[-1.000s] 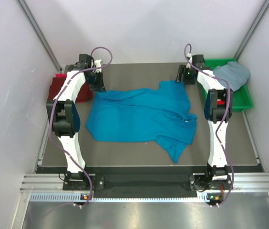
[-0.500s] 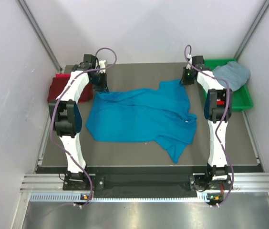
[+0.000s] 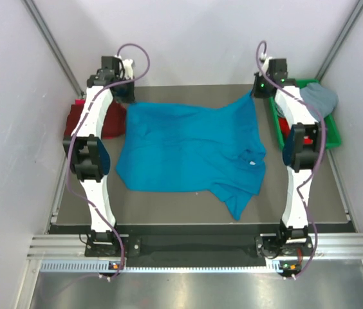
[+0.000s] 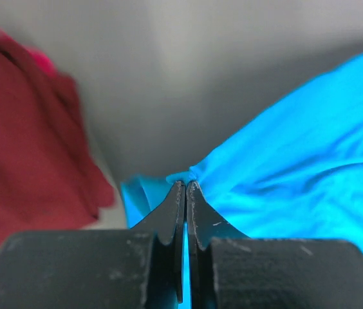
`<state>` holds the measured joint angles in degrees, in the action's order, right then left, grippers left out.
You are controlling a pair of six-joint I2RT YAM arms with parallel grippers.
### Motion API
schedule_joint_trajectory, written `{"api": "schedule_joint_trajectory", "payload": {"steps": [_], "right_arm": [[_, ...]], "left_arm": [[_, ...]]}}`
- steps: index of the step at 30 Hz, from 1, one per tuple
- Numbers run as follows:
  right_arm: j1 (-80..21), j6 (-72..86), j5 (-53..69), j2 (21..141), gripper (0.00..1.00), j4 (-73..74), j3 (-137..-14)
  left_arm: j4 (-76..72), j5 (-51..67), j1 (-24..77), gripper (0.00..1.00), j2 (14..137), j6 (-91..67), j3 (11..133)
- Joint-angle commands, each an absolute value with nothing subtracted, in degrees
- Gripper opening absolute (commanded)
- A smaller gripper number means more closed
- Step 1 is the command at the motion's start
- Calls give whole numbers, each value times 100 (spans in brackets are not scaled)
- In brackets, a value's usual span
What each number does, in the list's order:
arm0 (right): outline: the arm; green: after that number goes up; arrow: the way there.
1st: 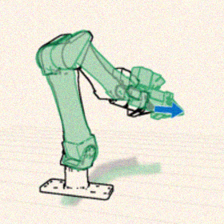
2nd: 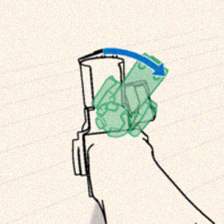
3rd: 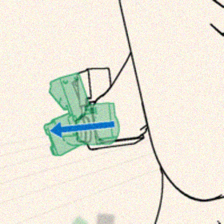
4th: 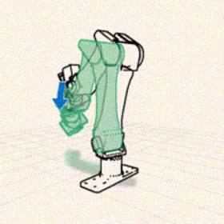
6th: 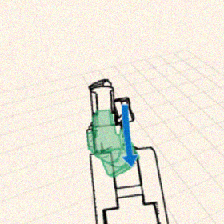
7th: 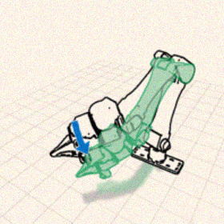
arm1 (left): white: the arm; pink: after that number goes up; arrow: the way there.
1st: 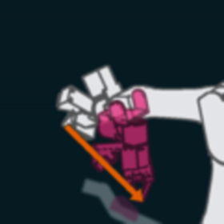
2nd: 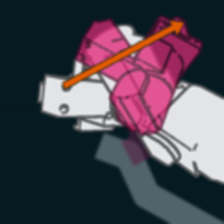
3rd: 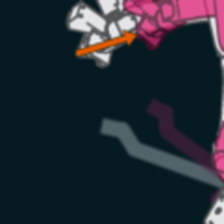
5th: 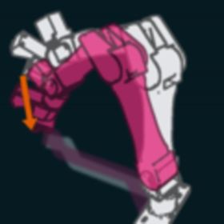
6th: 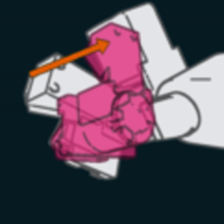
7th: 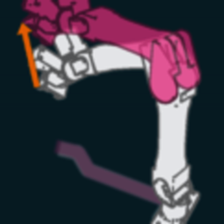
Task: Fold and stack the t-shirts
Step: Flatten the tshirt out
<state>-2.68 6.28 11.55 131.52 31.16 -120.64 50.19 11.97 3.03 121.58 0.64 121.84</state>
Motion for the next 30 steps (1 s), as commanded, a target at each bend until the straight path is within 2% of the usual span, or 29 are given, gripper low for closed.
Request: {"api": "schedule_joint_trajectory", "payload": {"steps": [1,12,16,25,30], "right_arm": [[-246,273,1090,11647,0,2891,-12033],[-202,-122,1318,9054,0,3023,-10855],[-150,-53,1581,8114,0,3225,-10329],[-149,-299,1521,5838,0,4359,-10274],[-141,-571,1380,4633,0,4719,-10371]], "left_arm": [[4790,1186,246,0,11902,360,12674],[4509,1652,246,0,10223,826,11734],[4500,1626,246,0,9145,984,11339],[4377,1354,246,0,6412,1757,10451],[4614,1388,246,0,5397,1802,10090]]}}
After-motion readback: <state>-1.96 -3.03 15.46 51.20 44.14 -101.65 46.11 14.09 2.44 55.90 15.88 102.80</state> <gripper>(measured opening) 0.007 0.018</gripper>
